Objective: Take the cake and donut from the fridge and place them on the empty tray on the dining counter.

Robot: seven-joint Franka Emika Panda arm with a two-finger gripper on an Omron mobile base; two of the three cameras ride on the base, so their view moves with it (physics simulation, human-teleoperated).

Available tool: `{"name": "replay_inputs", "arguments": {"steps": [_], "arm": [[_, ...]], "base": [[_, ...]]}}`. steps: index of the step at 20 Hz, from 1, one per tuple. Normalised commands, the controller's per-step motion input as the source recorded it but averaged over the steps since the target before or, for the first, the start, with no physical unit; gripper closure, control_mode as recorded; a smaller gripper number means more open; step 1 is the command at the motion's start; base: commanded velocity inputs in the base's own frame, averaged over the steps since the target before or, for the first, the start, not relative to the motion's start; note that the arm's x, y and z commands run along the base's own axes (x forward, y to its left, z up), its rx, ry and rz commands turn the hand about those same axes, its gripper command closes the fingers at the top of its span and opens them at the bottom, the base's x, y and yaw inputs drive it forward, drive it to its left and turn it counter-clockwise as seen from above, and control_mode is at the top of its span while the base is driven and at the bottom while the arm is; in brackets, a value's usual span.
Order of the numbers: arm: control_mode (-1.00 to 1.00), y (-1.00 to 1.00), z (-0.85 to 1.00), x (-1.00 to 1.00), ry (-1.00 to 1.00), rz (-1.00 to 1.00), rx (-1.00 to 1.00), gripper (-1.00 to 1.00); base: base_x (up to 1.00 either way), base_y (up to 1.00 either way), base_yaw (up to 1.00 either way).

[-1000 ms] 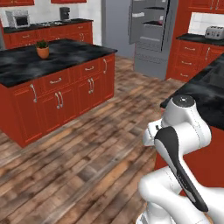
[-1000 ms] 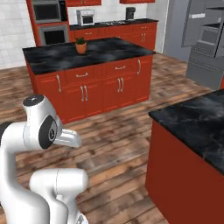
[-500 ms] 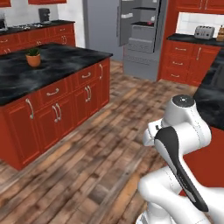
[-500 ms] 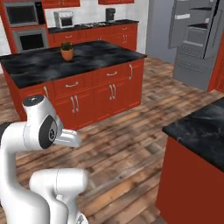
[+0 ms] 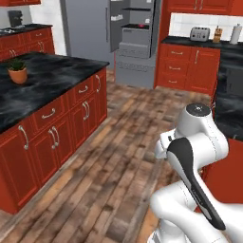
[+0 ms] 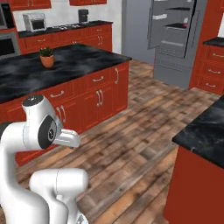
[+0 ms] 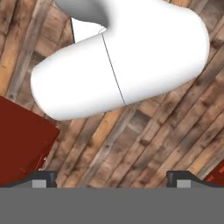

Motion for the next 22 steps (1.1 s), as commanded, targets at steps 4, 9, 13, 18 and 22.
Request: {"name": "replay_inputs", "arguments": {"steps": [4, 9, 13, 18, 22], "arm": [[1.00, 0.00, 0.00, 0.00, 0.00, 0.00, 0.00, -1.00], [1.00, 0.00, 0.00, 0.00, 0.00, 0.00, 0.00, -1.00], [1.00, 0.00, 0.00, 0.00, 0.00, 0.00, 0.00, -1.00], [1.00, 0.00, 0.00, 0.00, 0.00, 0.00, 0.00, -1.00], [1.00, 0.00, 0.00, 0.00, 0.00, 0.00, 0.00, -1.00]], "base": [[0.79, 0.18, -0.28], [0.88, 0.08, -0.22], [0.90, 0.04, -0.21], [0.91, 0.01, -0.19], [0.91, 0.05, -0.21]]}}
